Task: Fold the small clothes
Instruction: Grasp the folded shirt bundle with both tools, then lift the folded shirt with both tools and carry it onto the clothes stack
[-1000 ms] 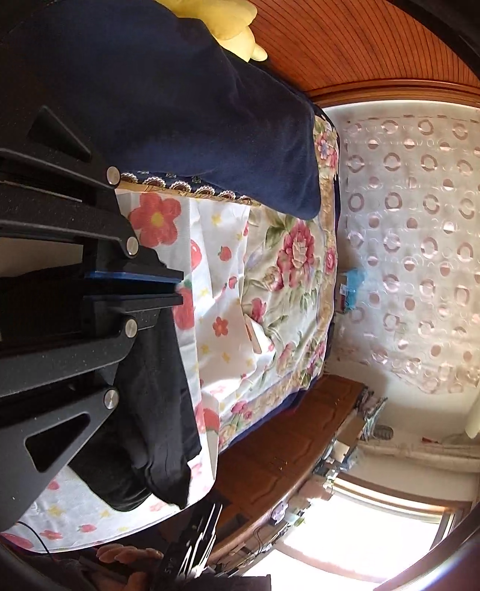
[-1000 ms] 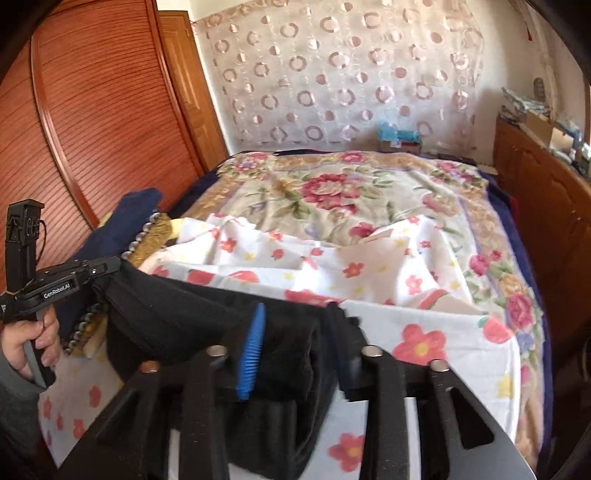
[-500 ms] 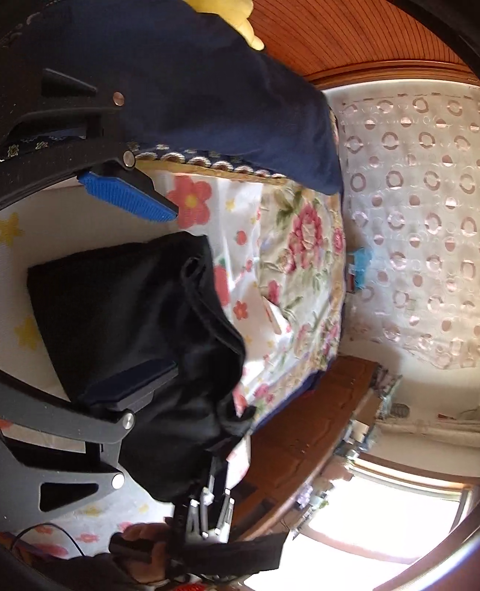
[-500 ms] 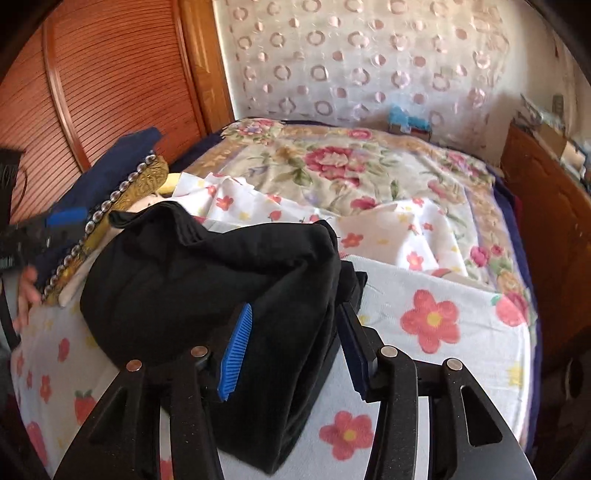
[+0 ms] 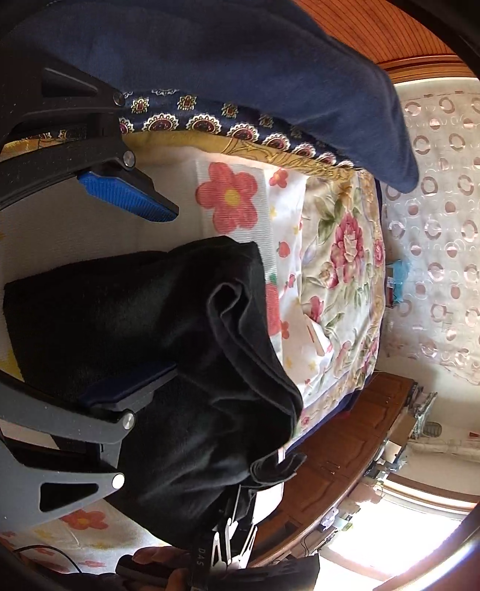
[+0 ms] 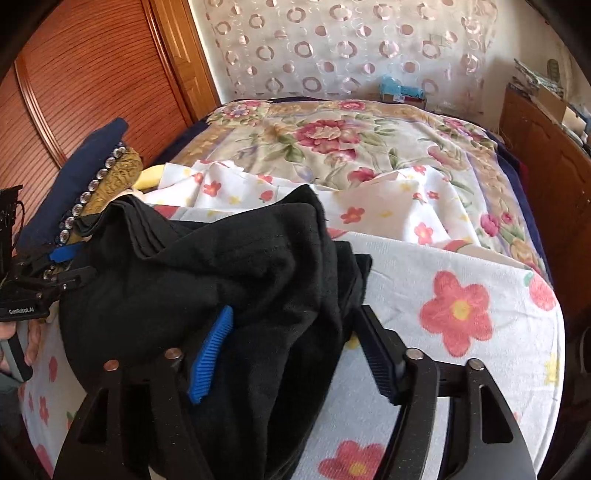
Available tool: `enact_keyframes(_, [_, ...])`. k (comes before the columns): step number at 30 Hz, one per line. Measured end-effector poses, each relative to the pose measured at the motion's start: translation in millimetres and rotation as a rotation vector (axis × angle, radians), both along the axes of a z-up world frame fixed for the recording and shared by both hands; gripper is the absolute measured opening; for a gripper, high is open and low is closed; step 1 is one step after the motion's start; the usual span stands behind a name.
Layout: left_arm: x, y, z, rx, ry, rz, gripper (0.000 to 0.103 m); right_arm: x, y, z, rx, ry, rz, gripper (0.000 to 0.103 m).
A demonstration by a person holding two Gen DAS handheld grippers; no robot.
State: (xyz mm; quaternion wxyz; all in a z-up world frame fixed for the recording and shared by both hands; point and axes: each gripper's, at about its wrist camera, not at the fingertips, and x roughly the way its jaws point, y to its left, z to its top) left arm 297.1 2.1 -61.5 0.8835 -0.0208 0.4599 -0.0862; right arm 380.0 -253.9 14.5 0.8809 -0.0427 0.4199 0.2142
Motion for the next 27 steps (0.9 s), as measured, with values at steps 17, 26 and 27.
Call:
enact_keyframes(17, [0.8,-1.3,3.6,-0.063,0.022,-0.007,0.079,-19.2,-28.3,19.7,0.176,-0.019,0.112,0.015])
enact_keyframes(26, [15.6,0.4,-3.9,-0.177,0.045,0.001,0.079,-14.7,-50.4,2.3,0.113,-0.011,0.061,0.015])
enact_keyframes(27, [17.4,0.1,-4.2,-0.176,0.041,0.005,0.079,-14.4,-49.5,0.8,0.113,-0.010,0.057,0.015])
